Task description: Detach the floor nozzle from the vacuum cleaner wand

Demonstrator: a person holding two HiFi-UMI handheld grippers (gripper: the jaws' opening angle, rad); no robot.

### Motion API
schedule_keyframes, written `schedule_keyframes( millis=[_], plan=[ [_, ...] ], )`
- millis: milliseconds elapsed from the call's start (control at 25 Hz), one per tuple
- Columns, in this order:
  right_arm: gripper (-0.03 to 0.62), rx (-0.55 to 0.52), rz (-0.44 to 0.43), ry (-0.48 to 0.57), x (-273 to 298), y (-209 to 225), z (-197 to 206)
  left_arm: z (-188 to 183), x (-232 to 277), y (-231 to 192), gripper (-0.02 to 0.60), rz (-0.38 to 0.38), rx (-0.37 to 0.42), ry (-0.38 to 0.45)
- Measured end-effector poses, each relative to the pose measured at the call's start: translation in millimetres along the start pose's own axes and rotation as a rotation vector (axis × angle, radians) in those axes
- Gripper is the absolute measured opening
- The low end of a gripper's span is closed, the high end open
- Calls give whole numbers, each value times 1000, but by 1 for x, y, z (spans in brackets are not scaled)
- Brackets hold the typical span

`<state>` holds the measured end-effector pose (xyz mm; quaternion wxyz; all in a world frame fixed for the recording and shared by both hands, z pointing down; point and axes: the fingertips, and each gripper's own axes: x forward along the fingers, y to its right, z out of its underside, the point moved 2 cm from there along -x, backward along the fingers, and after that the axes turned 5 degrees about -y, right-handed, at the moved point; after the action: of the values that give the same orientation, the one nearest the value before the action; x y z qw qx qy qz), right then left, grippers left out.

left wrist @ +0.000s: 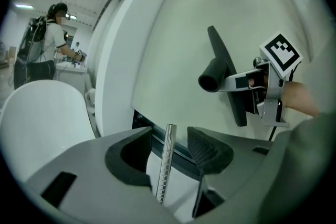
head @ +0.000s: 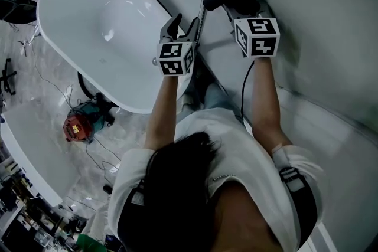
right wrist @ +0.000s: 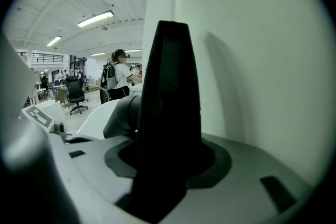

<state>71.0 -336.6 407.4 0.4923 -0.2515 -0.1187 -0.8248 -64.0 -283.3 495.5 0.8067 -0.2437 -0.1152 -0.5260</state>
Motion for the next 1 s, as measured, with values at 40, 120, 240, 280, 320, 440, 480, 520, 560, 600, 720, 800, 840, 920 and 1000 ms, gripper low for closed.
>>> schedule_keyframes(
  millis=[40, 120, 240, 280, 320, 440, 480, 520, 560, 600, 720, 800, 840, 920, 1000],
  plan=[
    [215, 6, 4, 0, -2, -3, 3, -2, -7, 0, 212, -6, 10, 8],
    [215, 15, 12, 2, -7, -11, 7, -5, -19, -2, 191, -22, 35, 25],
    [215, 26, 19, 0, -15, -23, 13, -9, -38, -3, 160, -38, 61, 48],
    [215, 29, 23, -2, -18, -27, 15, -10, -44, -3, 149, -43, 66, 54],
    [215, 32, 27, -4, -22, -31, 18, -11, -50, -3, 139, -48, 70, 60],
    [215, 48, 41, -1, -31, -42, 28, -6, -67, -3, 96, -69, 76, 69],
    [216, 53, 45, 2, -34, -45, 30, -6, -72, -3, 82, -74, 75, 71],
    [215, 58, 49, 4, -37, -47, 31, -6, -77, -3, 74, -77, 72, 72],
    [215, 62, 51, 6, -39, -50, 31, -8, -81, -2, 70, -78, 71, 73],
    [215, 64, 52, 9, -42, -53, 31, -9, -85, -2, 64, -80, 75, 78],
    [215, 55, 51, 23, -52, -63, 33, -10, -98, -2, 43, -81, 77, 95],
    [215, 56, 59, 20, -57, -69, 32, -15, -107, -3, 29, -80, 65, 99],
    [215, 61, 61, 19, -58, -72, 32, -16, -111, -3, 22, -81, 62, 97],
    [215, 72, 64, 18, -61, -78, 35, -16, -116, -4, 13, -87, 67, 89],
    [215, 80, 70, 16, -65, -83, 39, -16, -121, -5, 5, -96, 71, 79]
  ],
)
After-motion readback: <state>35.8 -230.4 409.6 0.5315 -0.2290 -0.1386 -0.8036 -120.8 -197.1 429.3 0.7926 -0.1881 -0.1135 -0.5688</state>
